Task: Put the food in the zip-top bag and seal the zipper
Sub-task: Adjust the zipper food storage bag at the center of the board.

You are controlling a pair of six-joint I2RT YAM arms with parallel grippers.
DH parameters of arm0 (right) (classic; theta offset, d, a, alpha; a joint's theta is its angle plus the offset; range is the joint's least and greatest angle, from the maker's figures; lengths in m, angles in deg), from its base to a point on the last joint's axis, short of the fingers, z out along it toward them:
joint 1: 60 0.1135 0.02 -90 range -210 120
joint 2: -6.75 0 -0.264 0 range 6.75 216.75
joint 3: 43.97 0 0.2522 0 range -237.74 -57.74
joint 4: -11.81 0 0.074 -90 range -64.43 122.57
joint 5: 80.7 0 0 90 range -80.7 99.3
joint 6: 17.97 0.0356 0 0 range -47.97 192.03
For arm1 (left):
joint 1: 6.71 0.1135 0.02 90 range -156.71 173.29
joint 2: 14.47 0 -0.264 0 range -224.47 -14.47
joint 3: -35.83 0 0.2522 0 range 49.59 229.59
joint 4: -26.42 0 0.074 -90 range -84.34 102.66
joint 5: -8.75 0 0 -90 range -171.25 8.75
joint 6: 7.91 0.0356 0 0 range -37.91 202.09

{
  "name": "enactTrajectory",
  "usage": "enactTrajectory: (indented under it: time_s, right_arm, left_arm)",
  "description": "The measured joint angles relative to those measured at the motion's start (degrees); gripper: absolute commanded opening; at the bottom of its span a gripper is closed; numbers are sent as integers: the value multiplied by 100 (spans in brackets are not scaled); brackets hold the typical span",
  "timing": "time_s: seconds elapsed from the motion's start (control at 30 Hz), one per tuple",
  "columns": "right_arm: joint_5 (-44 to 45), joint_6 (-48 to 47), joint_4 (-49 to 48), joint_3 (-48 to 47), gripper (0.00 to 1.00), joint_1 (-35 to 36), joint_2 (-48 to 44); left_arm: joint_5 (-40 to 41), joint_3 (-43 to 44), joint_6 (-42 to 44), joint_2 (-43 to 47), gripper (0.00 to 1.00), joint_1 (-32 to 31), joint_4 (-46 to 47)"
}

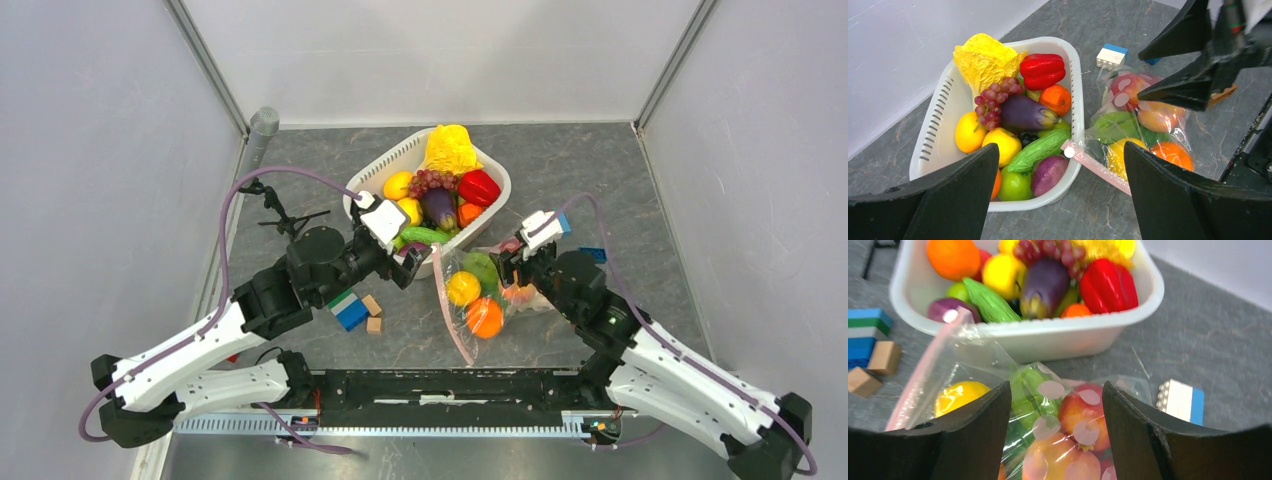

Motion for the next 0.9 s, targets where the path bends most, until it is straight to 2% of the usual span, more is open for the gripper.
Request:
enactTrajectory:
  time_s: [0.13, 0.23, 0.33, 0.43, 0.53, 0.7, 0.83, 0.9]
  right_arm:
    - [284, 129, 7, 0, 73, 2, 577]
    - [177, 13, -92, -4, 74, 0, 970]
    - [-660, -348, -111, -105, 77, 0, 1419]
    - [-1757, -697, -105, -197, 73, 15, 1770]
    - [-2446, -935, 22, -229, 73, 153, 1980]
    - [-3407, -1360, 343, -225, 74, 1054, 2031]
    - [-3620, -1502, 483, -225, 76, 1469, 1915]
    - [-3383, -1499, 514, -225, 83, 1475, 1698]
  left_arm:
    - [0, 0, -17, -24, 100, 4, -15]
    - [0, 0, -57, -26, 100, 4, -15]
    - [0, 0, -61, -33, 100, 11, -28]
    - [2, 0, -59, -35, 100, 15, -35]
    - [4, 0, -61, -35, 100, 26, -37]
    - [7, 0, -61, -50, 100, 31, -33]
    - [7, 0, -61, -92, 100, 37, -35]
    - [7, 0, -61, -109, 100, 37, -37]
